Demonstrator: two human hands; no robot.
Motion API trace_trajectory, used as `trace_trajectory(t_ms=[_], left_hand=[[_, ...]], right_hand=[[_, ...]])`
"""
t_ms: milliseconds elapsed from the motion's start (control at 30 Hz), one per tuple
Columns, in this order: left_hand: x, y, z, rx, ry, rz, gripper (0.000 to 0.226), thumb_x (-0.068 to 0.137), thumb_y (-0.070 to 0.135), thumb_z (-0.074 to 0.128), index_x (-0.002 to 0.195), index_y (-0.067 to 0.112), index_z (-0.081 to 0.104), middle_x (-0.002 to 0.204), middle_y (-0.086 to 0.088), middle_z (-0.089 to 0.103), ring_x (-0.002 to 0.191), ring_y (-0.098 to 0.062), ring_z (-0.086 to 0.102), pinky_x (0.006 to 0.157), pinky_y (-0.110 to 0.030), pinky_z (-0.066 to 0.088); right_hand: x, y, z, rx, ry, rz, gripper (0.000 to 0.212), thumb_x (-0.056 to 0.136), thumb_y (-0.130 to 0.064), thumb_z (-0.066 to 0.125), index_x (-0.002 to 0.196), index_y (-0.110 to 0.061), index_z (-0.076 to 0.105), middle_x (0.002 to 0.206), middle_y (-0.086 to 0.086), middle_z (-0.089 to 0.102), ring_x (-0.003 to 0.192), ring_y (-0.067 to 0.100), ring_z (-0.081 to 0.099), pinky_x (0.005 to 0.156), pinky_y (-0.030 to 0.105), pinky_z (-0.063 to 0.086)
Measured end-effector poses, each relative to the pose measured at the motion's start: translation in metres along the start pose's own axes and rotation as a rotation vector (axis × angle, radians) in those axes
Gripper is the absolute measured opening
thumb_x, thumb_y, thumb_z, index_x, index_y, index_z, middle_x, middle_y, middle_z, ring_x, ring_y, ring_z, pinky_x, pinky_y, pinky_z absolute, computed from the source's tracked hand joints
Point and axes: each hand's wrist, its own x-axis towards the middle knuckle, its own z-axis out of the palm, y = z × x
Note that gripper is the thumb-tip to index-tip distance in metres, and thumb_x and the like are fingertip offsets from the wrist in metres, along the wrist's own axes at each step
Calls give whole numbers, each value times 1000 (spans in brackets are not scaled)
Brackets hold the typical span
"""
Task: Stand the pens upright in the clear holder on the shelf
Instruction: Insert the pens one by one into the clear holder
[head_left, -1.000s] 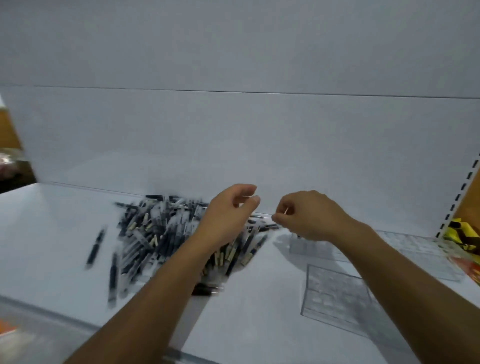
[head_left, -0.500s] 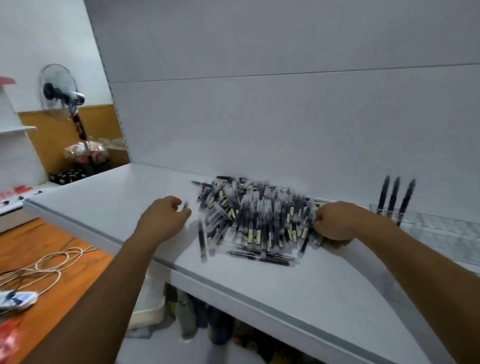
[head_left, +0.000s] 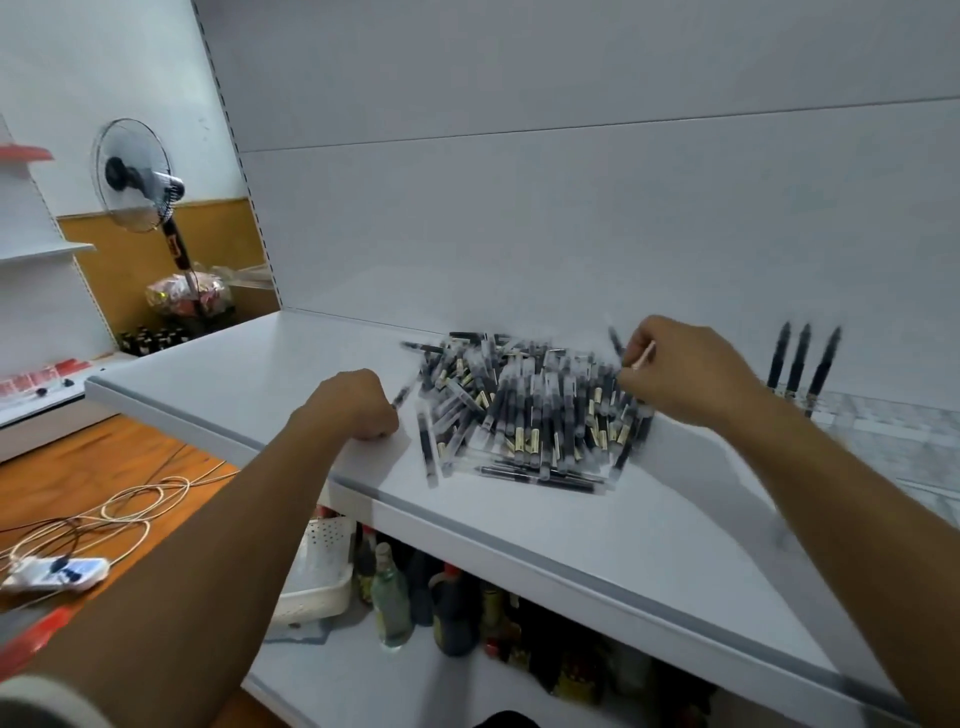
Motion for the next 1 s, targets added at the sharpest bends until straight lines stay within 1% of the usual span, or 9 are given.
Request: trace_trajectory(t_ms=[100, 267, 333, 433, 533, 633, 700, 833, 1000], left_hand=[[-3, 0, -3, 63, -38, -18, 20, 79, 18, 63, 64, 9, 53, 64, -5, 55, 63, -20, 54, 60, -25, 42], [-14, -12, -7, 10, -26, -60, 21, 89, 18, 56, 72, 7, 50, 70, -4, 52, 63, -14, 48, 66, -26, 39], [-18, -15, -2, -113, 37, -58, 13, 92, 14, 50, 81, 7, 50, 78, -7, 54, 66, -15, 48, 68, -30, 41], [-28, -9, 10, -473, 51, -38, 17, 91, 12, 50, 75, 9, 50, 85, -12, 60, 65, -20, 49, 63, -32, 42], [-40, 7, 17, -538, 50, 46, 23, 92, 28, 59, 79, 11, 50, 77, -10, 57, 60, -18, 41, 56, -27, 31], [-40, 14, 19, -440, 87, 61, 25, 90, 38, 63, 88, 13, 58, 73, -1, 54, 62, -11, 44, 57, -26, 34], [-37, 17, 19, -391, 94, 73, 23, 90, 37, 63, 94, 15, 60, 73, 5, 51, 65, -6, 44, 58, -24, 36], [-35, 25, 20, -324, 125, 91, 15, 88, 29, 63, 85, 17, 54, 77, -3, 49, 64, -15, 40, 55, -25, 30], [-31, 20, 26, -641, 144, 2, 23, 87, 30, 64, 105, 18, 57, 89, 5, 57, 77, -7, 50, 62, -26, 40]], right_hand=[[-7, -17, 31, 403, -51, 29, 22, 92, -19, 62, 112, -22, 54, 95, -2, 64, 80, 17, 67, 71, 31, 53], [-11, -17, 61, 633, -48, 4, 24, 93, -20, 62, 116, -22, 64, 88, 1, 69, 74, 13, 63, 70, 23, 51], [-14, -15, 67, 720, -28, 13, 18, 92, -16, 63, 107, -26, 64, 85, 9, 66, 72, 11, 60, 62, 14, 48], [-17, -15, 70, 851, -23, 21, 17, 91, -9, 62, 99, -24, 62, 80, 8, 57, 57, 2, 53, 50, 6, 42], [-15, -14, 73, 806, -15, -24, 17, 92, -12, 61, 100, -27, 61, 77, 4, 59, 50, -5, 53, 53, 13, 46], [-13, -12, 75, 693, -7, -71, 16, 92, -19, 62, 97, -33, 59, 76, 5, 64, 55, -2, 54, 62, 18, 47], [-13, -11, 76, 699, -6, -78, 16, 92, -19, 62, 96, -34, 59, 80, 12, 66, 61, 4, 53, 64, 18, 47], [-14, -12, 76, 706, -13, -91, 16, 92, -19, 61, 93, -35, 58, 86, 13, 68, 65, 8, 56, 64, 17, 45], [-14, -11, 76, 729, -11, -75, 14, 92, -21, 62, 95, -34, 58, 78, 5, 67, 61, 2, 55, 64, 18, 44]])
